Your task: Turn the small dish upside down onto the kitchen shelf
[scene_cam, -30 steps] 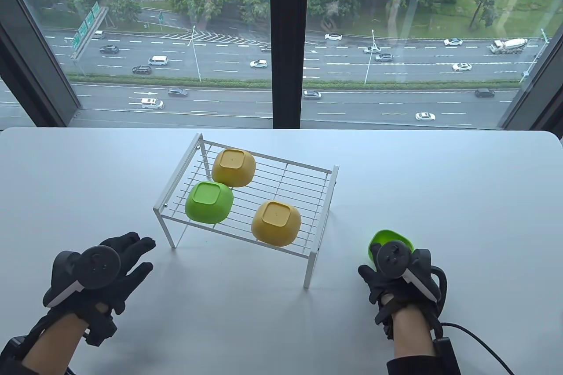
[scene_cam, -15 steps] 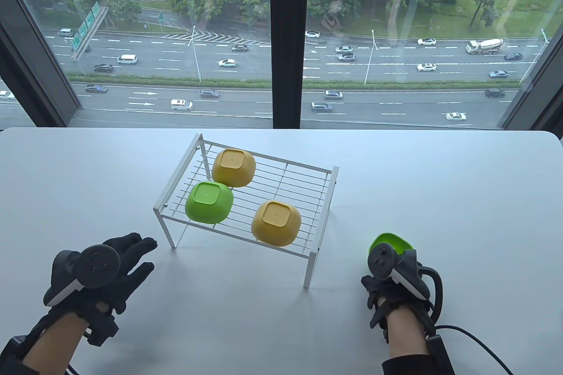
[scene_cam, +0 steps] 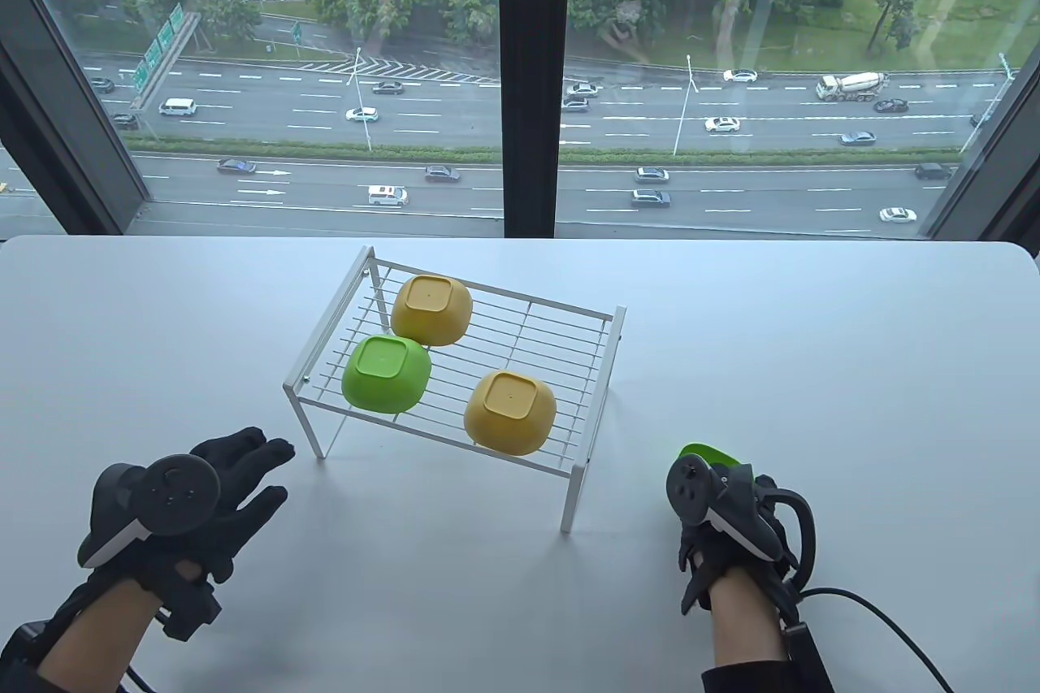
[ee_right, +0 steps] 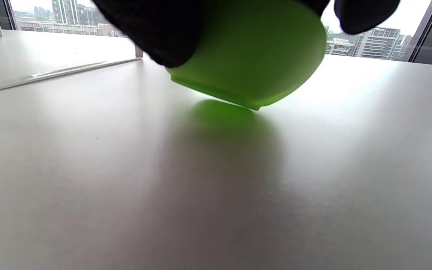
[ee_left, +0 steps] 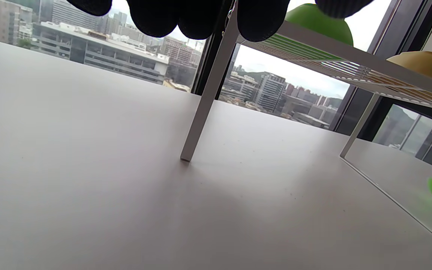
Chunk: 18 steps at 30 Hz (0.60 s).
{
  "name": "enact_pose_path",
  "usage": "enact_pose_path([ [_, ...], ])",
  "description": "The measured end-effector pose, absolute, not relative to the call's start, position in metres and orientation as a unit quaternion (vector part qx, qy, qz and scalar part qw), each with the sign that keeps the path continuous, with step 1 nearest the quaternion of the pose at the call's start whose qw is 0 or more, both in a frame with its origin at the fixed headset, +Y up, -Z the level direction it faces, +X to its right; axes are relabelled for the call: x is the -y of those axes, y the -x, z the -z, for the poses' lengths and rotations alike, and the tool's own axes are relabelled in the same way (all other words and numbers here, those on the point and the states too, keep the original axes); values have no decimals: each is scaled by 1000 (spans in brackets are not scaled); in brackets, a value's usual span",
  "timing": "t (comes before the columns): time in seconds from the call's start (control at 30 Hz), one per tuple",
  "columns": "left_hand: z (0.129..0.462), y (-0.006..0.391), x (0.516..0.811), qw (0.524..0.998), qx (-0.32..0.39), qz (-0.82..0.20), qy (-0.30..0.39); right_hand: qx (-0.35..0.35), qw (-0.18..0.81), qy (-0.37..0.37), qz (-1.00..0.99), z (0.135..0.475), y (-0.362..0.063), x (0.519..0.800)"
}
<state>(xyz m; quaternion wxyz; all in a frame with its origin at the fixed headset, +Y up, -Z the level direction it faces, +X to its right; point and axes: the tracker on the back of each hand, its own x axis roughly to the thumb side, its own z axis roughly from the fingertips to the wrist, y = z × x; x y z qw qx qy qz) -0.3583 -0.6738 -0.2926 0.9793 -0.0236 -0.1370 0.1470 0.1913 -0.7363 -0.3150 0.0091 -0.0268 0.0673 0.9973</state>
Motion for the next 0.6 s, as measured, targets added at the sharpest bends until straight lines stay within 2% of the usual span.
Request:
enact_pose_path([
  [0.2,292,358,669,977,145,-153,20,-33,71,28,-997,313,-203,723],
  [0.6,290,361,665,976,146,-162,16,-8,76,10,-997,307,-198,711],
])
